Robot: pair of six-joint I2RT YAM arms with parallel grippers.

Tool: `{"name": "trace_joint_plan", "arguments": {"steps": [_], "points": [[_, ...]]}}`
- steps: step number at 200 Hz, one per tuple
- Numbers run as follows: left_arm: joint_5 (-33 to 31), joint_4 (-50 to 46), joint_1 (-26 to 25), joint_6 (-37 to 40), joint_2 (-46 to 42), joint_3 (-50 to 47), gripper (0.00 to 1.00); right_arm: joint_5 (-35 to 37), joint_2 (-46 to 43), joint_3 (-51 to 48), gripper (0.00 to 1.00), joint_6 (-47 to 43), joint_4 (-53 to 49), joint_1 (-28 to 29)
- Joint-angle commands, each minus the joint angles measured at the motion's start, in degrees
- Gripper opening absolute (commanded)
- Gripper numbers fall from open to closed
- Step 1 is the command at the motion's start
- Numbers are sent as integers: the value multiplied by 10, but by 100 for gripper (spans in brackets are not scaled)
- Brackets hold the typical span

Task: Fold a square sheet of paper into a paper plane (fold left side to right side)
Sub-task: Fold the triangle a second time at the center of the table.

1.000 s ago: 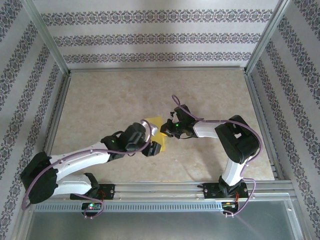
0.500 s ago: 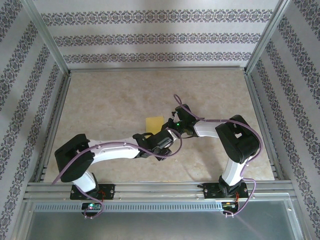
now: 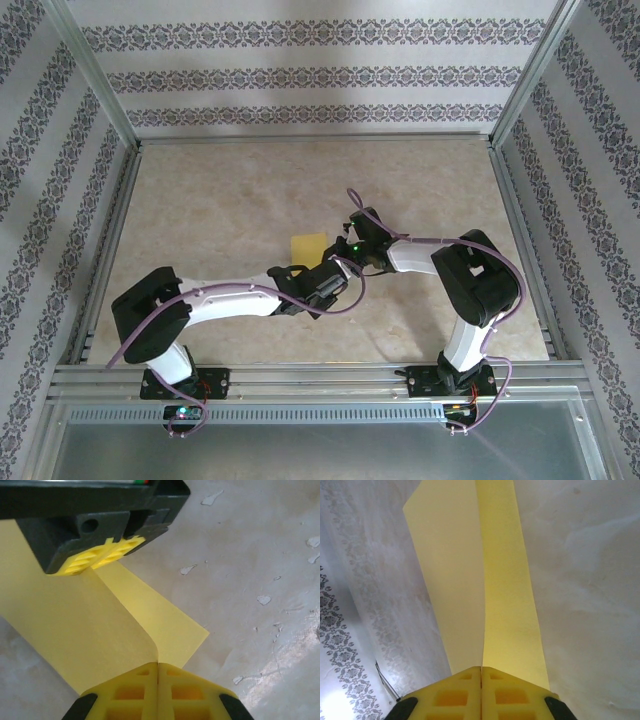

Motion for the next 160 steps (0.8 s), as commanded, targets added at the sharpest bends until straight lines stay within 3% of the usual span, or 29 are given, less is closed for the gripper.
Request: {"name": "trace_joint_plan", "arguments": {"steps": [1,58,86,127,160], "points": [[22,17,1,-18,-35,-10,0,12,-29,31,15,-39,-37,-11],[135,63,47,-83,-82,-41,0,97,-140,38,48,-136,-136,-50],[204,95,85,-130,-102,-64,0,103,-202,4,52,-178,-171,-76],[296,156,140,-202,-112,-103,0,47,-249,-67,25,-197,-178,-80],[329,177,161,-237,-109,-121,0,30,-237,-104,0,-176,-156,-15]]}}
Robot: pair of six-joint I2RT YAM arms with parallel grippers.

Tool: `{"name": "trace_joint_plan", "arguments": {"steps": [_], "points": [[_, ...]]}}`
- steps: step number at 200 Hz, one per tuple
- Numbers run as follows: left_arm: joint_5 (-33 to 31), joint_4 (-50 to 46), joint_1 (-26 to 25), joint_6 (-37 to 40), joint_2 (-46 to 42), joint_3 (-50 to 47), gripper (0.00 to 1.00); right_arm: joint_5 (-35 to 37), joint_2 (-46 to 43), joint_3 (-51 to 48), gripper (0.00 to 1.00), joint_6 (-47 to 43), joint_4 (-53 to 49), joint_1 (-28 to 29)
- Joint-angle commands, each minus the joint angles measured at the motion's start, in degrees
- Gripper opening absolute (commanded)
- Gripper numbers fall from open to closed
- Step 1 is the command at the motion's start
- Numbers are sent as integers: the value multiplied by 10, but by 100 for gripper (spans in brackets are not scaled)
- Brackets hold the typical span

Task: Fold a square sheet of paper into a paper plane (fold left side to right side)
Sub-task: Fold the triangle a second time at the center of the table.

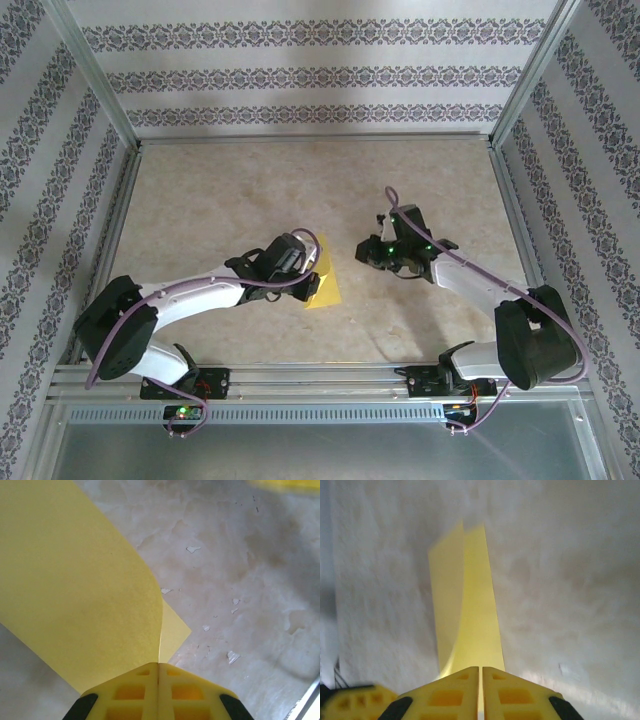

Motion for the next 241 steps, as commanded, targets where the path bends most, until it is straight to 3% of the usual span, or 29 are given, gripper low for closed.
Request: {"name": "trace_joint_plan", "arguments": {"steps": [1,27,63,129,241], "points": [[51,43,14,-51,-9,-12,0,-26,8,-21,0,1,1,51],[60,45,25,-66,-7,-21,0,-9,40,-47,0,36,52,111],[62,39,34,-75,-7,-27,0,15,88,-43,0,47,77,146],[59,30,48,-80,-13,-36,0,29,134,-34,0,37,57,155],[84,-4,97,-27,19,-35,0,48,152,-21,0,15,9,158]]}}
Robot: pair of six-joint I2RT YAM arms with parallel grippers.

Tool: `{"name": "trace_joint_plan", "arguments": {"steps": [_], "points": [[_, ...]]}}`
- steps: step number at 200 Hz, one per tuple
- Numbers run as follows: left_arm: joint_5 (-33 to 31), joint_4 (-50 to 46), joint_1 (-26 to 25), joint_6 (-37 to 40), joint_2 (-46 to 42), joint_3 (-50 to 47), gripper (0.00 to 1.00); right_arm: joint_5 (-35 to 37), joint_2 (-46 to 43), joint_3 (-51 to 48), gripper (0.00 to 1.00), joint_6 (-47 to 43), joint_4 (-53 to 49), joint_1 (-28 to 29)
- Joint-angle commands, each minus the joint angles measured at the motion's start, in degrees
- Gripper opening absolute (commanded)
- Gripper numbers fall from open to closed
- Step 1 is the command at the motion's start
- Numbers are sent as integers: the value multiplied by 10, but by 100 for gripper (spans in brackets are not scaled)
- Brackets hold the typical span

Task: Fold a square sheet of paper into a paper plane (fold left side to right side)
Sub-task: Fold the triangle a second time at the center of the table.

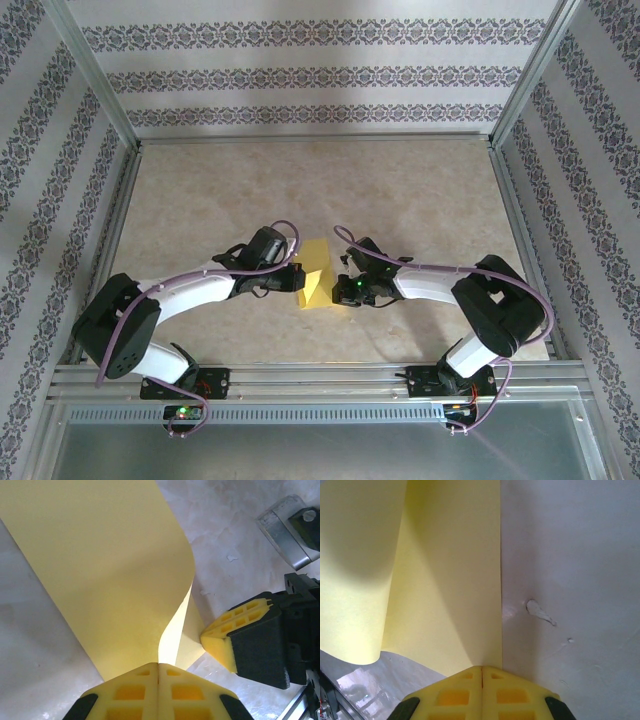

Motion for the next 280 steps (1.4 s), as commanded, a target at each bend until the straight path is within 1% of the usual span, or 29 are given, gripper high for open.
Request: {"name": "trace_joint_plan", "arguments": {"steps": [1,32,108,194,280], "points": [[15,-17,12,27,15,-1,0,25,21,4,0,-13,-33,5],[17,-6,15,35,39,2,0,25,26,4,0,-11,-33,6],[20,-22,23,64,85,34,0,33,38,13,0,-14,-56,8],[-21,-37,27,78,93,44,0,35,45,17,0,-17,-66,7],[-31,-39,30,86,99,53,0,35,50,19,0,-18,-70,7]]}}
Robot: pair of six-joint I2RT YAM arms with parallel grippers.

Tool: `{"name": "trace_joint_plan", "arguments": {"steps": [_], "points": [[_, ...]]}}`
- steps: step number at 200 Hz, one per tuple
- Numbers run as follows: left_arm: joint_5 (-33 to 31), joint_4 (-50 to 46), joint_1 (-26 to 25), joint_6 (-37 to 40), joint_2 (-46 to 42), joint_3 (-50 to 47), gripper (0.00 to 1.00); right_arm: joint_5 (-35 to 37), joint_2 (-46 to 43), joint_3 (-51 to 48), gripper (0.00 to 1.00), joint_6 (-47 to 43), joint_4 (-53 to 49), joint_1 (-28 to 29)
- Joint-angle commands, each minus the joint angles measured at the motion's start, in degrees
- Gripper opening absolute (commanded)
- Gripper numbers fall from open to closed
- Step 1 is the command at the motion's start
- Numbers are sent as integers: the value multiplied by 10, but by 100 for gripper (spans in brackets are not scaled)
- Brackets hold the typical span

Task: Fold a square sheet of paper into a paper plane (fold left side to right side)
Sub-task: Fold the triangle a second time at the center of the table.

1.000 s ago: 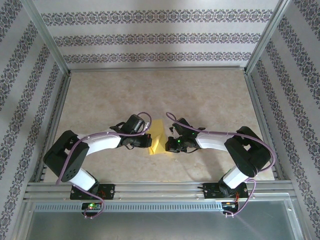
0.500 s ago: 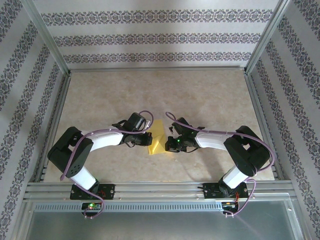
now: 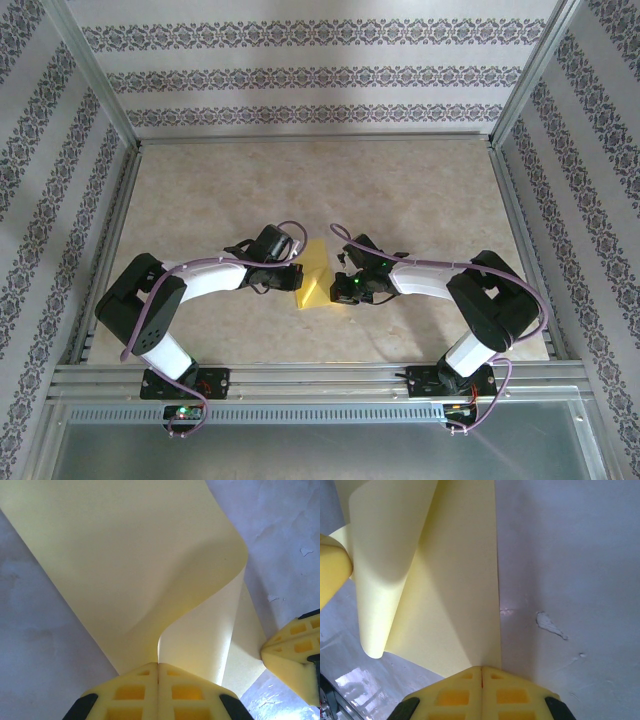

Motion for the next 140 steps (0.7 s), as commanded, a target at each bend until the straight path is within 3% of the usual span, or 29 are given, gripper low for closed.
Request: {"name": "trace_joint_plan", "arguments": {"steps": [1,140], "points": [[-10,-22,11,19,9,18,0,36,29,-9,0,-10,-44,6],[-24,-32,14,30,28,34,0,37,32,-9,0,-9,-44,6]]}}
